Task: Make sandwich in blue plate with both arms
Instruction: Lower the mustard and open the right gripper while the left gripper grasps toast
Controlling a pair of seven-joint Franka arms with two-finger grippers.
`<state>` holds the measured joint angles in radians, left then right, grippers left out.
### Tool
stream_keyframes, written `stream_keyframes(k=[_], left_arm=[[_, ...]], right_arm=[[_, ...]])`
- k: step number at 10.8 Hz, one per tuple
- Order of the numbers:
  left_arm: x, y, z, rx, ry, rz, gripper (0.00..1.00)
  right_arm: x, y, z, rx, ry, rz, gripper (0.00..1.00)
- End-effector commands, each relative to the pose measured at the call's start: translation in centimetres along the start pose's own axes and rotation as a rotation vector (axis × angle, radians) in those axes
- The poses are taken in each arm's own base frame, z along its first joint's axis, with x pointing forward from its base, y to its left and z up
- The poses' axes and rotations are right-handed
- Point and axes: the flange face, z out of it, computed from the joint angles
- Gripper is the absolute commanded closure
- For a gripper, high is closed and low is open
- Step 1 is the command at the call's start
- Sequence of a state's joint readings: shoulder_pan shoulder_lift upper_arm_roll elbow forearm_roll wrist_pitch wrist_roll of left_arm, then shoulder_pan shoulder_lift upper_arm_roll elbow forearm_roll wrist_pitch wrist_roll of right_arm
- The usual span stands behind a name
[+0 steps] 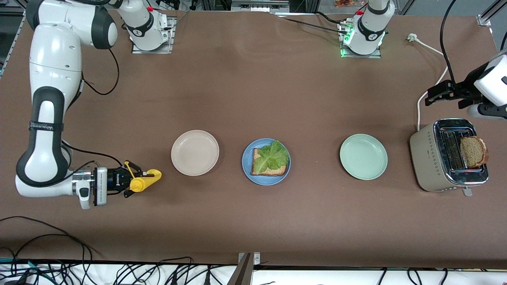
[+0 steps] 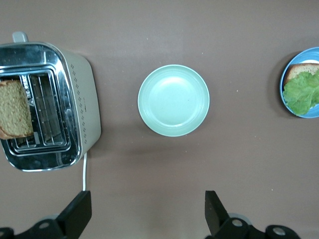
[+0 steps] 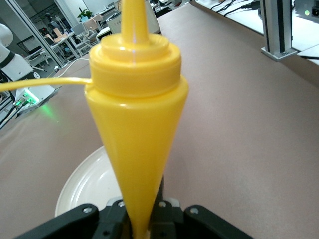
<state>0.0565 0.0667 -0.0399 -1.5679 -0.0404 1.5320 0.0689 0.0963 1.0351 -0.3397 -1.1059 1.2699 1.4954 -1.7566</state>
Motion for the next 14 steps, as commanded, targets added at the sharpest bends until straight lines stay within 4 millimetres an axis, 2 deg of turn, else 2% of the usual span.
stream_keyframes(k=[1,3,4,5,7,10,11,14], left_arm=[[4.2,-2.1,0.8,0.017,0.001,-0.019,0.00],[6.3,-3.5,1.7,0.039,0.041,-0.036,0.00],[7.0,-5.4,1.9,0.084,0.073,-0.056,0.00],[7.7,-7.6,3.1,0.087,0.076,-0.070,0.00],[8.4,-12.0,5.5,0.085,0.069,-0.076,0.00],[9.1,-19.8,9.6,0.077,0.089,-0.089,0.00],[9.0,-21.7,10.6,0.075,0.084,-0.093,0.00],[8.8,-25.3,13.9,0.053,0.058,-0.133,0.00]], right_arm=[[-2.5,0.9,1.0,0.003,0.050,-0.066,1.00],[-4.2,1.3,1.5,0.001,0.063,-0.093,1.00],[-4.5,1.4,1.3,-0.004,0.058,-0.107,1.00],[-4.7,1.5,1.2,-0.014,0.051,-0.126,1.00],[-6.7,2.2,1.2,-0.041,0.029,-0.154,1.00],[-7.4,2.4,2.0,-0.042,0.027,-0.166,1.00],[-7.9,2.3,2.2,-0.040,0.029,-0.157,1.00],[-8.3,2.3,2.7,-0.044,0.057,-0.138,0.84]])
